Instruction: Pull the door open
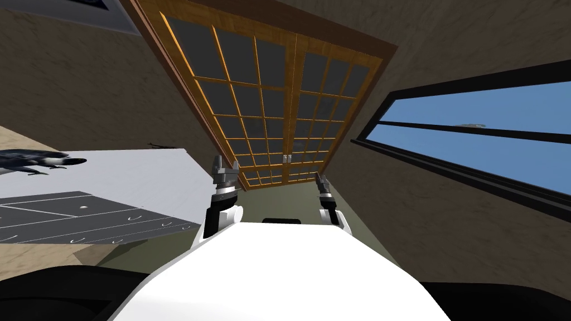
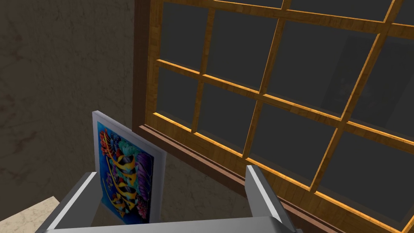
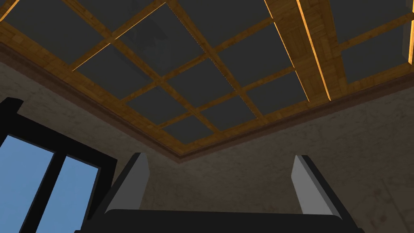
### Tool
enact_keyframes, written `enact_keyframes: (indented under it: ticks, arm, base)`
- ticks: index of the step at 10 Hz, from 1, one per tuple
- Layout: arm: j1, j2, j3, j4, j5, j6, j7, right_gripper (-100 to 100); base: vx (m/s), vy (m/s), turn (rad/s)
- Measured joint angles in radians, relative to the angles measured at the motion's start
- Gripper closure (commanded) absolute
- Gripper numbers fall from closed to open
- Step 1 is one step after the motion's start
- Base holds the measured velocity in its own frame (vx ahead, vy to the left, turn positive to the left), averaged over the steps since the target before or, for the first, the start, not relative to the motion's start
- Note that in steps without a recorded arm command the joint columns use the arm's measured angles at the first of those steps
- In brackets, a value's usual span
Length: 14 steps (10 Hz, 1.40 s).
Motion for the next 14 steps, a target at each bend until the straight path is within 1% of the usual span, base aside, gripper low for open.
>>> enact_keyframes:
  ticks: [3, 5, 6, 8, 9, 11, 14]
  arm:
    - [-0.030, -0.002, -0.023, 0.084, 0.021, -0.023, 0.065, -100]
    - [-0.048, -0.003, -0.035, 0.132, 0.032, -0.033, 0.101, -100]
    - [-0.057, 0.002, -0.039, 0.159, 0.038, -0.041, 0.119, -100]
    - [-0.078, -0.002, -0.057, 0.222, 0.050, -0.057, 0.159, -100]
    - [-0.091, -0.002, -0.065, 0.256, 0.057, -0.067, 0.183, -100]
    - [-0.100, 0.000, -0.078, 0.302, 0.072, -0.080, 0.226, -100]
    - [-0.134, 0.007, -0.101, 0.397, 0.094, -0.105, 0.296, -100]
  base:
    - [0.112, 0.029, 0.065]
    - [0.066, 0.023, 0.028]
    - [0.073, 0.029, 0.070]
    - [0.088, 0.021, 0.064]
    - [0.108, 0.023, 0.066]
    - [0.114, 0.027, 0.061]
    - [0.106, 0.015, 0.057]
